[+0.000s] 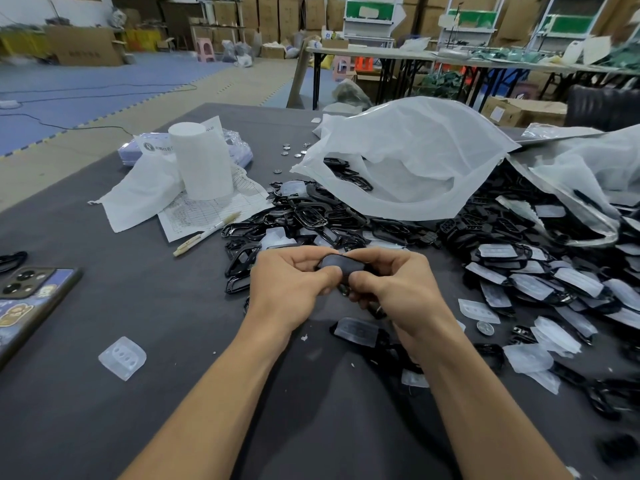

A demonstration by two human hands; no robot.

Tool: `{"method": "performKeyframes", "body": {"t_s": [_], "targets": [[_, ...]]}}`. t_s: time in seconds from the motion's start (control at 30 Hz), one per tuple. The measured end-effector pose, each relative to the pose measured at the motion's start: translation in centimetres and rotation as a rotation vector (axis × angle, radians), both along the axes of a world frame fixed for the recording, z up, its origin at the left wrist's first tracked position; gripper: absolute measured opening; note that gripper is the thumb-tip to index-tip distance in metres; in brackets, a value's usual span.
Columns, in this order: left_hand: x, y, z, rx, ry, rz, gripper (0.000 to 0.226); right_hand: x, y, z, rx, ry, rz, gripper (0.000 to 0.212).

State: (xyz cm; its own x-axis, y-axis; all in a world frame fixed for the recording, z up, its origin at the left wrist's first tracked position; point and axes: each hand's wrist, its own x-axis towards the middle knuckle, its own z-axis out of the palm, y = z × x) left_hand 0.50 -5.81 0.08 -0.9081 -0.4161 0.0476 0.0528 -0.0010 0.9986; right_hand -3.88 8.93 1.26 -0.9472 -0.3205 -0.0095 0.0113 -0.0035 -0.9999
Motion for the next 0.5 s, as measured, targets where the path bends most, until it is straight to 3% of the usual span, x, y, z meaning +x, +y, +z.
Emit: {"method": "performKeyframes", "body": {"t_s": [0.17,0.27,0.37,0.5], "targets": [[-0.2,0.2,-0.5,-0.072,-0.011,0.077,0.023,-0.2,-0.3,-0.4,-0.080,-0.027,-0.050,0.036],[-0.1,0.4,-0.6,-0.105,-0.005,0.050,0.019,-0.1,-0.6,-0.8,0.042,0.099,-0.094,0.029],[-0.4,0.4,-0.7,-0.122,0.018,0.046,0.012,-0.1,-0.5,-0.6,0.142,0.136,-0.085,0.037],[-0.6,0.4,-0.9,-0.132,-0.018,0.067,0.035,0.3,0.0,0.4,0.414,0.367,-0.089,0.020]]}}
